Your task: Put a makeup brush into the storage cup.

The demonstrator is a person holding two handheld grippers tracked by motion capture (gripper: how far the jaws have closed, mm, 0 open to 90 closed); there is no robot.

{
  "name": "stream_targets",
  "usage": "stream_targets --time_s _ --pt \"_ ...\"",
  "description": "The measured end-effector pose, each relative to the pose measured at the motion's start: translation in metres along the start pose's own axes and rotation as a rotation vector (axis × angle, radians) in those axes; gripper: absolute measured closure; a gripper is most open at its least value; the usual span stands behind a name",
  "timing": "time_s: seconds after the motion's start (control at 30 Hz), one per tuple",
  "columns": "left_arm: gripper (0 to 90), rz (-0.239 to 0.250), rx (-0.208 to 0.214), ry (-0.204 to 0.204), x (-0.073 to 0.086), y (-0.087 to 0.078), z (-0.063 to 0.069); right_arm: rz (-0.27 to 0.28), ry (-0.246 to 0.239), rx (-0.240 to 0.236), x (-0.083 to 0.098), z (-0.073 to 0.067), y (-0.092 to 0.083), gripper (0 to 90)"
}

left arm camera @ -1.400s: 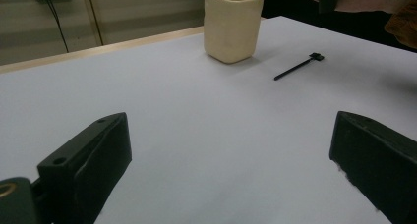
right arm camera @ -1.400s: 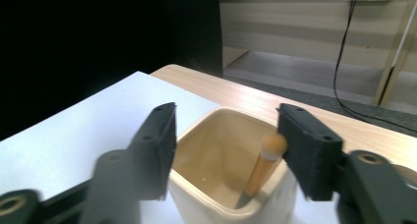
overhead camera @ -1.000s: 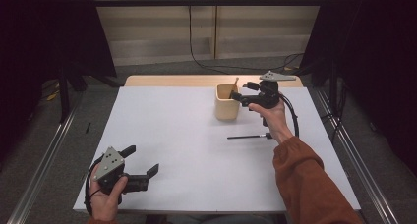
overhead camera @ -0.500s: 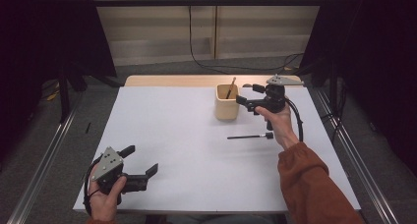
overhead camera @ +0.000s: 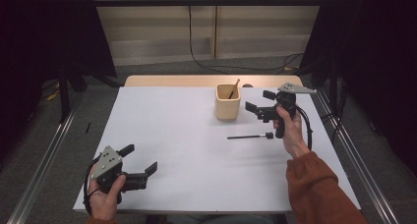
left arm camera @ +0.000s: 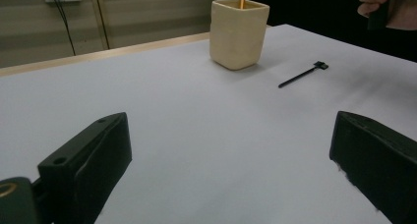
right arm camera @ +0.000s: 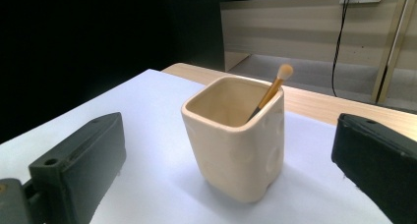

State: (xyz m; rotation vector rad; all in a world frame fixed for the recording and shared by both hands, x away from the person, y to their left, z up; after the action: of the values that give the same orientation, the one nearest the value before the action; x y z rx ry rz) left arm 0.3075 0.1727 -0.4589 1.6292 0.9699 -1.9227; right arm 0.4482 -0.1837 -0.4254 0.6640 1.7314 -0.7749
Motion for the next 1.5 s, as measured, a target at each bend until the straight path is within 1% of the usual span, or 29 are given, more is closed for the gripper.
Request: stream_targets --time_s 0.07,0.13,0.27,0.37,0.43,0.47,0.6,0.67,0.73,0.8,0.87,0.93,1.0,1.07,1.13,1.2,1.23,1.27,1.4,1.5 --pt "2.0 -0.003 0.001 0.007 0.0 0.0 0.0 -0.003 -0.011 -0.005 0.002 -0.002 -0.005 0.0" --pt "2.0 0.005 -0.001 -0.002 -0.001 0.0 0.0 0.003 -0.019 -0.005 0.002 -0.004 -0.011 0.0" --pt "1.8 0.006 -0.003 -0.001 -0.001 -0.001 -0.001 -0.015 -0.033 -0.007 0.007 -0.007 -0.022 1.0" --pt "1.8 0.007 0.002 0.004 -0.001 -0.001 0.0 -0.013 -0.043 -0.008 0.009 -0.009 -0.03 1.7" --pt "1.8 0.004 -0.001 0.005 -0.001 -0.001 -0.001 -0.001 -0.036 -0.008 0.01 -0.011 -0.036 1.4" --pt "1.8 0.006 -0.004 0.003 -0.001 -0.002 -0.002 -0.004 -0.033 -0.013 0.01 -0.013 -0.039 1.4" --pt "1.8 0.006 -0.006 0.006 -0.001 -0.002 -0.002 -0.01 -0.058 -0.008 0.013 -0.015 -0.05 1.5" --pt "1.8 0.008 -0.003 0.008 -0.001 -0.002 -0.001 -0.015 -0.051 -0.004 0.017 -0.013 -0.054 1.6" --pt "1.9 0.007 -0.003 0.013 -0.002 -0.003 -0.001 -0.014 -0.028 0.004 0.02 -0.012 -0.057 1.9" --pt "2.3 0.006 -0.003 0.017 -0.002 -0.004 0.0 -0.013 -0.039 0.006 0.021 -0.015 -0.06 1.6" --pt "2.1 0.01 -0.005 0.018 -0.002 -0.005 0.0 -0.015 -0.027 -0.008 0.023 -0.018 -0.064 0.3" --pt "2.1 0.012 -0.01 0.009 -0.002 -0.005 -0.001 -0.013 -0.024 -0.014 0.024 -0.02 -0.07 0.0" --pt "2.1 0.01 -0.014 0.003 -0.001 -0.005 -0.001 -0.011 -0.022 -0.006 0.025 -0.02 -0.076 0.2" --pt "2.0 0.01 -0.018 0.008 -0.001 -0.005 0.0 -0.016 -0.005 -0.003 0.027 -0.02 -0.082 0.3" --pt "2.0 0.01 -0.018 0.019 -0.001 -0.006 0.001 -0.014 -0.018 0.01 0.028 -0.02 -0.087 0.2" --pt "2.0 0.009 -0.022 0.011 0.0 -0.005 0.0 -0.012 -0.026 0.016 0.029 -0.021 -0.091 0.3" --pt "2.0 0.009 -0.029 0.01 0.0 -0.006 -0.001 -0.008 -0.024 0.023 0.029 -0.022 -0.094 0.2" --pt "2.0 0.011 -0.031 0.01 0.0 -0.007 -0.001 -0.004 -0.021 0.019 0.03 -0.023 -0.097 0.2" --pt "2.0 0.014 -0.037 0.001 0.0 -0.008 -0.003 -0.011 -0.027 0.021 0.04 -0.028 -0.108 0.2" --pt "2.0 0.009 -0.029 0.002 0.0 -0.008 -0.002 -0.023 -0.023 0.036 0.052 -0.029 -0.116 0.3"
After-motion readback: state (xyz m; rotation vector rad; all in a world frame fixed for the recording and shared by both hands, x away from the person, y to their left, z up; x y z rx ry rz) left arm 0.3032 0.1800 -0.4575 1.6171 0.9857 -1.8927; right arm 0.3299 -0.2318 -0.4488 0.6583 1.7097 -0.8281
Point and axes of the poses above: each handheld gripper's, and its own axes: y roughly forward along the jaws, x roughly out of its underside, z roughly to its right, the point moved 10 cm from there along y, roughly forward along the jaws, and after that the axes turned 6 degrees about z, right-handed, at the moved point
